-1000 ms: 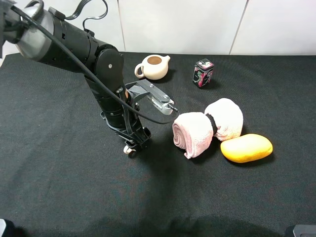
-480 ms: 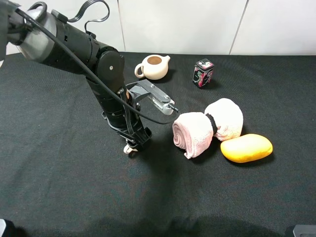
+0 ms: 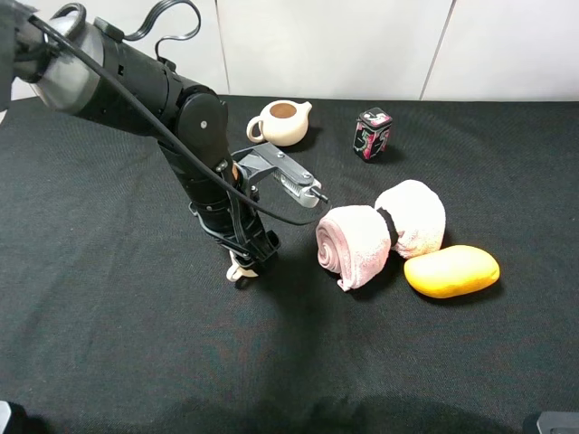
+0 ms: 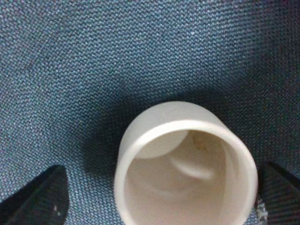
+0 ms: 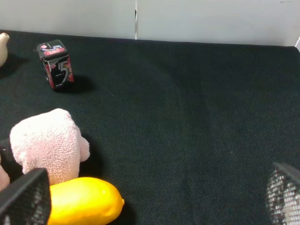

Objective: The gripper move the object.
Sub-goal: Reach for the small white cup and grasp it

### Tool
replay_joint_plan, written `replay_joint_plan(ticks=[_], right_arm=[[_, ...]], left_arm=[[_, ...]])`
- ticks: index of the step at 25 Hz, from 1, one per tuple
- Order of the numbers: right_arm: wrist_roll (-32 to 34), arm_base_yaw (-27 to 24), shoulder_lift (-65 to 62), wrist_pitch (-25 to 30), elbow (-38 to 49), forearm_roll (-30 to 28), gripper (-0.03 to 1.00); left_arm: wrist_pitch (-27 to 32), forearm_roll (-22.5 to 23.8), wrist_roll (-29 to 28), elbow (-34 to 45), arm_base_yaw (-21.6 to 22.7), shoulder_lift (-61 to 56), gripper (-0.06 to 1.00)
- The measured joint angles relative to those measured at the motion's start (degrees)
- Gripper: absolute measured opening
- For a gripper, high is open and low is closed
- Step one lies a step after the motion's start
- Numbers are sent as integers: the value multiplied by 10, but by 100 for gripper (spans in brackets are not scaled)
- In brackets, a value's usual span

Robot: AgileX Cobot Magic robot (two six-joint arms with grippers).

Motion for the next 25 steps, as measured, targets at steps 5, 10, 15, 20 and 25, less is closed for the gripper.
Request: replay_joint_plan(ticks=[5, 10, 15, 20, 25], right_arm=[[0, 0, 0, 0, 0, 0, 69], [0, 0, 0, 0, 0, 3, 69], [0, 0, 0, 0, 0, 0, 69], [0, 0, 0, 0, 0, 0, 69], [0, 0, 0, 0, 0, 3, 69]], left_arm=[[-4, 0, 0, 0, 0, 0, 83], [-5, 0, 0, 0, 0, 1, 83], [-5, 1, 0, -5, -3, 12, 83], [-2, 4, 0, -18, -7, 18, 83], [9, 6, 0, -24, -7, 32, 83]])
